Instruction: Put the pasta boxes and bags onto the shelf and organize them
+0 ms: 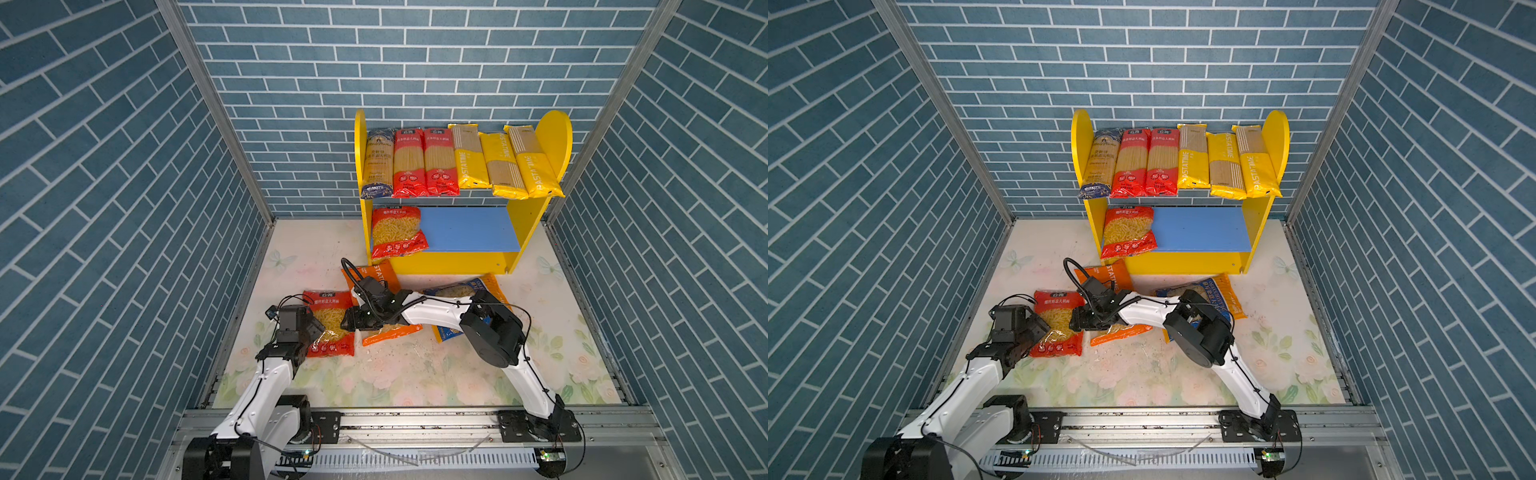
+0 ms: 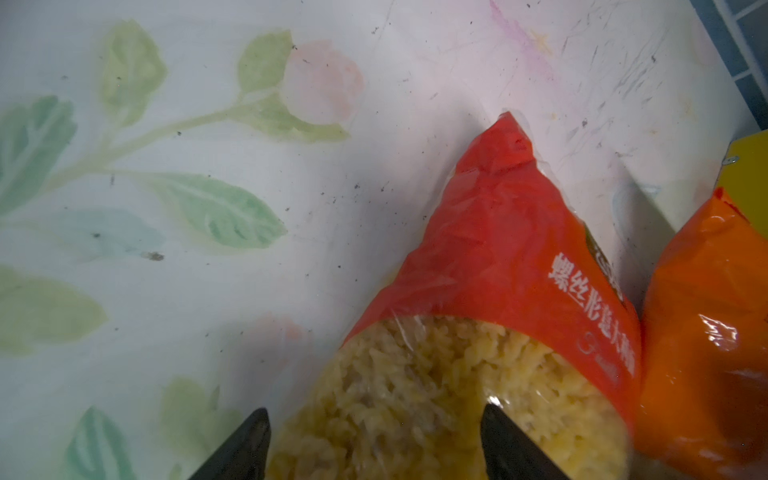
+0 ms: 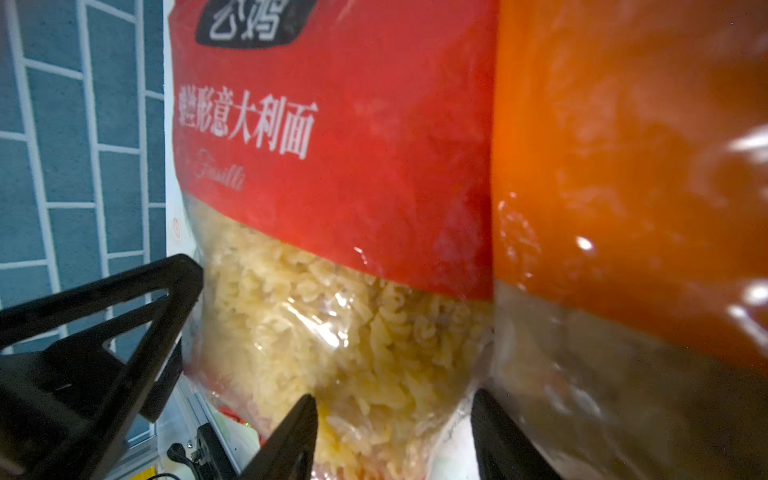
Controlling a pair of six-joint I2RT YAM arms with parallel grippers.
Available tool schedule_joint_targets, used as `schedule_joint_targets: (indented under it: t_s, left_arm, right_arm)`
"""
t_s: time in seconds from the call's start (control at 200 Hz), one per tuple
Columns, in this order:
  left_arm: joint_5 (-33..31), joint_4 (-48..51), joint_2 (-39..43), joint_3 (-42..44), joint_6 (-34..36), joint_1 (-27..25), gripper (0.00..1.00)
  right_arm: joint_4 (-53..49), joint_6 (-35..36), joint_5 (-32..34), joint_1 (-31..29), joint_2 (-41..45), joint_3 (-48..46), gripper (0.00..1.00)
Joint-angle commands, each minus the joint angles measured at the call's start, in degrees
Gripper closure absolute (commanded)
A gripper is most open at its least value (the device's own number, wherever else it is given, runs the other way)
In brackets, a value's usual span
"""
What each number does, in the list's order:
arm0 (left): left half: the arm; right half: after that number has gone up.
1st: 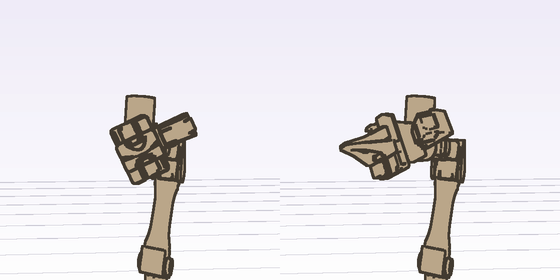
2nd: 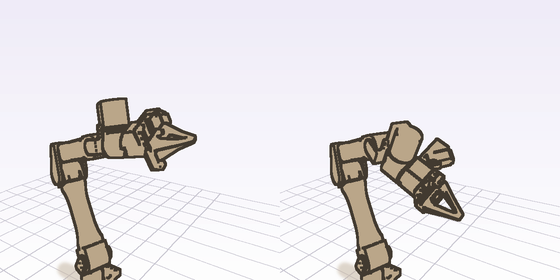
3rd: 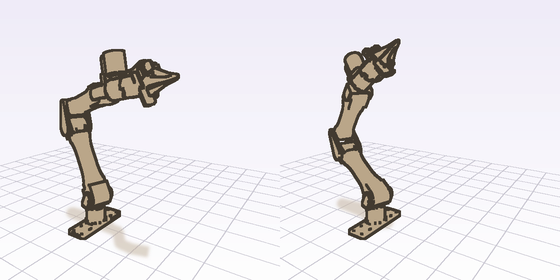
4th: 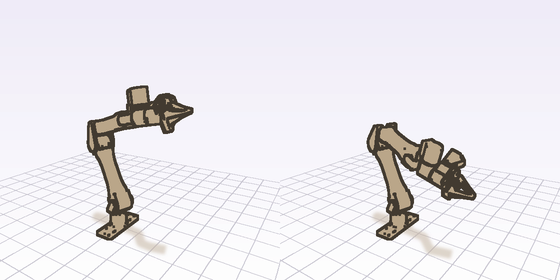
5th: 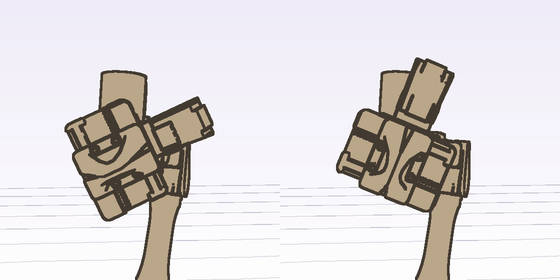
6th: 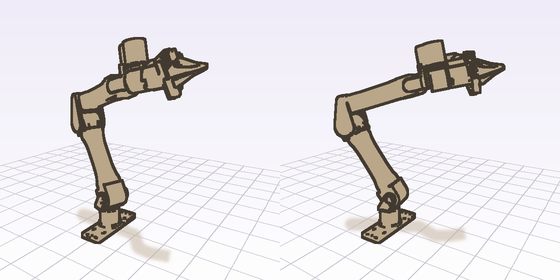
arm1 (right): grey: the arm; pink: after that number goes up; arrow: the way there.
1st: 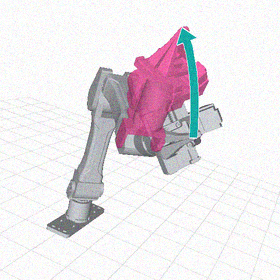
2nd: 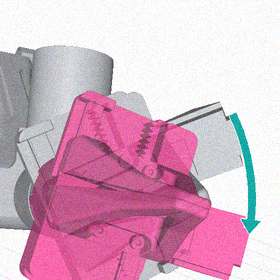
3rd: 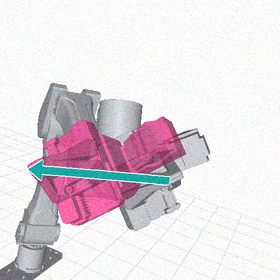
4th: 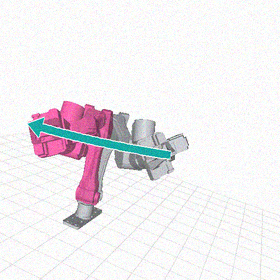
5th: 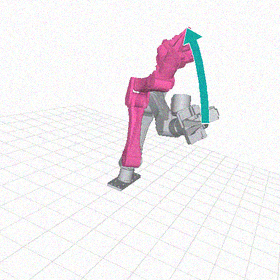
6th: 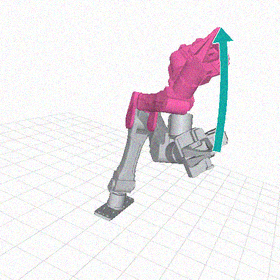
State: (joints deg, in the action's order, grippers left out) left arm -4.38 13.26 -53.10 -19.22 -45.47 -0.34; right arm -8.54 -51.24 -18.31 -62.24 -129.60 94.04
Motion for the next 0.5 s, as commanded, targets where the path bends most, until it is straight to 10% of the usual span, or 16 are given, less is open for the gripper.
schedule_joint_targets:
  t_s: [0.0,0.495]
  left_arm:
    - [3.13,-3.24,-1.08,0.63,0.36,0.21,0.21]
    - [-5.2,15.87,11.83,-8.87,4.08,3.24,0.21]
  right_arm:
    - [-0.68,-2.52,-1.87,-0.21,-3.9,2.92,0.4]
    - [-4.8,9.37,-3.11,-0.89,1.86,7.74,0.87]
